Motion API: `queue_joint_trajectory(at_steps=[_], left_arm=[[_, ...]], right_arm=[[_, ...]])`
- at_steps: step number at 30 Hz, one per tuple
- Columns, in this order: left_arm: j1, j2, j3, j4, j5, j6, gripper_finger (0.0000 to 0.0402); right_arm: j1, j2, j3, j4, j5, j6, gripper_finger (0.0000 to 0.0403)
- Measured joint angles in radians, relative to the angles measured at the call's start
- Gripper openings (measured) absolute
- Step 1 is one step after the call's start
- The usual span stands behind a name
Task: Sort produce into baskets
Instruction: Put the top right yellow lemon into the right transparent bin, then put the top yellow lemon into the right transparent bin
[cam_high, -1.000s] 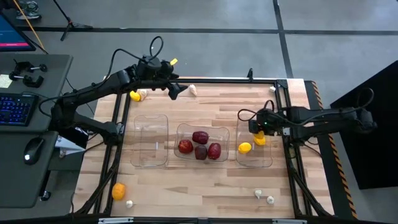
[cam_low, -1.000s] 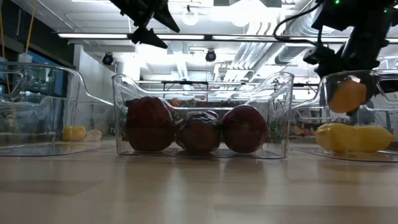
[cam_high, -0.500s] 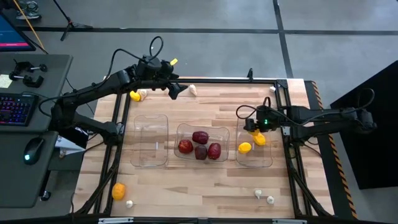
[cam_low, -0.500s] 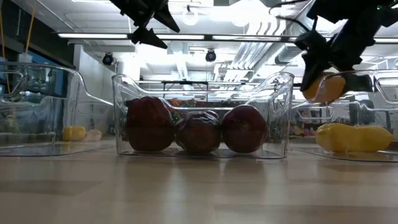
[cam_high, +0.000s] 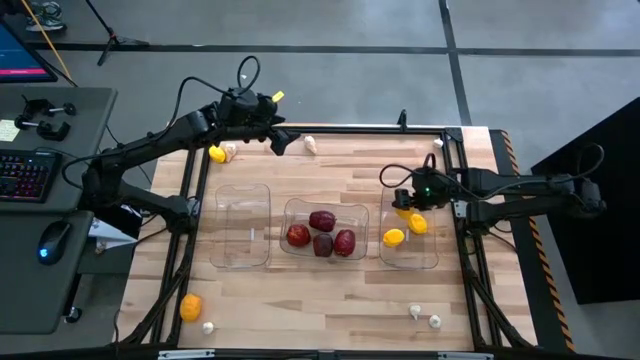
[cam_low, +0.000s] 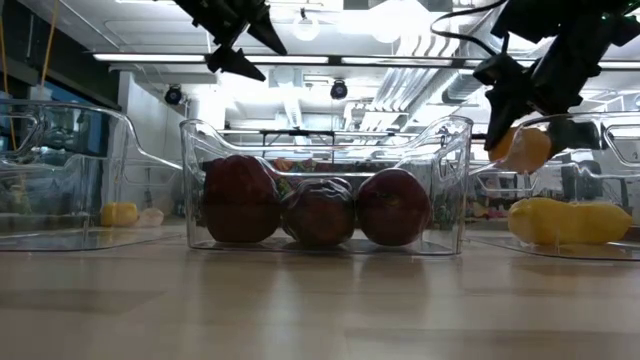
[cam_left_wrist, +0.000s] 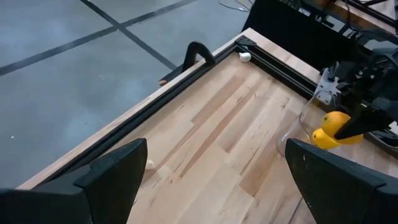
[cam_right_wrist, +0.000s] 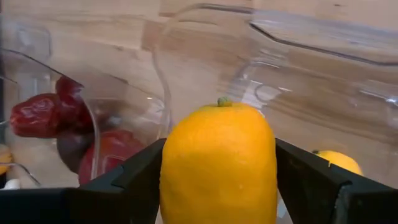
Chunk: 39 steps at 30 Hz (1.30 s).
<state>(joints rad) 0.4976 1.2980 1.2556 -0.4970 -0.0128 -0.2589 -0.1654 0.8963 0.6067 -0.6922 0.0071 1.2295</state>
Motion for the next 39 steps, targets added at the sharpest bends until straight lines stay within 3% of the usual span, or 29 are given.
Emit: queue_joint_trajectory(at_steps=[3, 7, 16, 25, 32, 39], left_arm=[[0.000, 0.000, 0.000, -0.005, 0.000, -0.001, 0.0369], [0.000, 0.000, 0.000, -0.008, 0.000, -0.001, 0.0369], [0.000, 0.000, 0.000, -0.008, 0.000, 0.000, 0.0369], [0.008, 0.000, 0.009, -0.019, 0.001, -0.010, 0.0369], [0.195, 0.041, 0.187, -0.249, -0.037, -0.049, 0.0369], [0.406, 0.232, 0.231, -0.560, -0.069, -0.053, 0.0369]], right_arm=[[0.000, 0.000, 0.000, 0.006, -0.014, 0.046, 0.0264], [0.000, 0.000, 0.000, 0.008, -0.051, -0.046, 0.0264], [0.000, 0.000, 0.000, 0.032, -0.046, -0.042, 0.0272], [-0.004, 0.000, 0.000, 0.023, -0.042, -0.030, 0.0392], [-0.044, 0.000, 0.000, 0.054, -0.042, -0.045, 0.0379], [-0.102, 0.000, 0.000, 0.114, -0.041, -0.130, 0.0379]])
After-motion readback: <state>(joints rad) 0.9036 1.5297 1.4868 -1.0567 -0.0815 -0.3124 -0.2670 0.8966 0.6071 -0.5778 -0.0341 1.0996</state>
